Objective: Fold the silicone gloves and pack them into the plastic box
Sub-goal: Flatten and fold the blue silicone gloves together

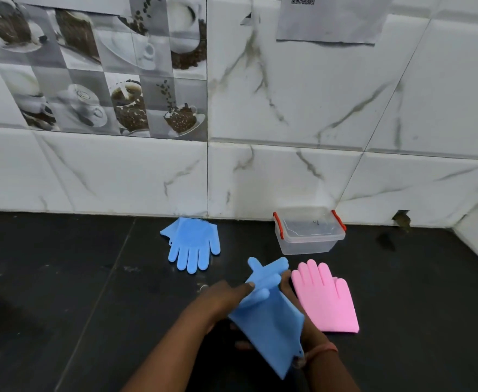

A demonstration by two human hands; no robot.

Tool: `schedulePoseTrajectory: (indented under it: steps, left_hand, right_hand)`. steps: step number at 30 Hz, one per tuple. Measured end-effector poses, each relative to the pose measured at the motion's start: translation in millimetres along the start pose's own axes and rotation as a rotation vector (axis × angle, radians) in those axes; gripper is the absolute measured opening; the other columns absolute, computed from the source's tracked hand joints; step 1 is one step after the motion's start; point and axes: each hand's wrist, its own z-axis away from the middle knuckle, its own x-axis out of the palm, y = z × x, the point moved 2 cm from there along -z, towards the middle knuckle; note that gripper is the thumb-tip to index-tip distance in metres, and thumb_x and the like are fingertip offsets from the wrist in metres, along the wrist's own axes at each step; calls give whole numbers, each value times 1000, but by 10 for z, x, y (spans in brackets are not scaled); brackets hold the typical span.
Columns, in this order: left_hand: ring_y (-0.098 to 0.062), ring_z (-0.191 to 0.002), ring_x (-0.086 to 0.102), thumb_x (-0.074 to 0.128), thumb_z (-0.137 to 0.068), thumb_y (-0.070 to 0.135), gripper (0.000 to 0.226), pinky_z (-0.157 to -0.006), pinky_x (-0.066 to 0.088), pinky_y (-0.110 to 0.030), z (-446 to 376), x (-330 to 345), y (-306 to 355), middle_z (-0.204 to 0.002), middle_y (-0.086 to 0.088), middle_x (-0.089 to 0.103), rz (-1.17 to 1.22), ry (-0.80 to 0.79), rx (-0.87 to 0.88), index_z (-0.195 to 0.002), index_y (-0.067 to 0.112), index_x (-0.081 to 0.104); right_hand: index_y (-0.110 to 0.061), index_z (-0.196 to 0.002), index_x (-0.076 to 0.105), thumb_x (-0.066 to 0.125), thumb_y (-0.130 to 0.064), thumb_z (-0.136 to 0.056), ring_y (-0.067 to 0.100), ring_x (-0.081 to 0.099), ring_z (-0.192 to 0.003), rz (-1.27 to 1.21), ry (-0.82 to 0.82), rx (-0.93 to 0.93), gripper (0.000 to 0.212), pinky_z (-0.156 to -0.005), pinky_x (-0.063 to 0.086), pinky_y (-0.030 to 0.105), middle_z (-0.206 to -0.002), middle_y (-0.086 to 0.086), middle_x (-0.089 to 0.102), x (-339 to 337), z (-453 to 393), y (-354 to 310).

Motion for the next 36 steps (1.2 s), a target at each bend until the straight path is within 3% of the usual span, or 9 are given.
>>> schedulePoseTrajectory:
  steps: [2,5,8,11,15,22,25,29,36]
  left_hand:
    - [-22,-128,57,58,-69,85,87,-106,45,-41,-3,64,-16,-132,4,64,116,4,41,-133,26,64]
    - [-20,-125,63,78,-59,81,98,-112,47,-45,64,205,-142,-132,-2,69,298,-63,125,-136,22,62]
    - [-33,-129,62,84,-72,61,86,-115,43,-55,102,268,-350,-137,-16,66,552,-147,93,-141,15,60]
    - [-44,-142,46,70,-90,52,74,-122,27,-61,127,317,-413,-150,-26,51,788,-323,51,-147,9,52]
    - [-40,-129,61,68,-97,31,51,-113,44,-58,108,261,-113,-138,-21,64,720,-189,122,-143,12,55]
    - [-40,-116,69,47,-105,5,31,-106,49,-61,-60,66,38,-125,-19,72,722,52,106,-132,9,62]
    - [-38,-110,71,53,-102,6,32,-100,55,-58,-125,110,-375,-120,-16,74,577,125,-53,-132,10,61]
    - [-33,-105,74,72,-92,12,47,-82,63,-50,-175,43,-720,-124,-9,72,601,212,-86,-135,24,56]
    - [-35,-108,74,74,-85,2,52,-90,61,-50,-260,109,-567,-119,-14,76,645,22,73,-132,21,63]
  right_hand:
    - [-18,-112,58,57,-39,-95,24,65,-102,-553,-406,53,27,-85,57,45,-113,-2,67,93,119,-128]
    - [-3,-123,65,73,-28,-85,36,66,-113,-962,-548,243,45,-109,45,55,-118,20,71,441,214,-157]
    - [-6,-123,68,73,-34,-86,34,68,-112,-909,-403,265,47,-103,52,47,-115,21,73,418,207,-170]
    - [-12,-121,63,57,-50,-95,22,76,-84,-836,-353,208,46,-74,61,32,-97,10,78,271,107,-312]
    - [-5,-130,57,58,-39,-98,42,67,-110,-832,-390,181,47,-97,54,52,-120,26,69,136,115,-397]
    - [-4,-133,57,63,-14,-96,43,64,-114,-904,-428,157,39,-99,52,54,-129,26,64,240,125,-32]
    - [-4,-135,54,51,-18,-103,44,54,-129,-553,-324,291,36,-108,43,60,-143,24,54,318,68,308]
    - [-4,-122,62,56,-5,-97,41,66,-113,-283,-540,476,26,-92,54,61,-124,22,67,394,214,453]
    - [-5,-127,64,58,5,-90,49,62,-116,-33,-711,378,39,-95,51,62,-121,22,66,391,257,405]
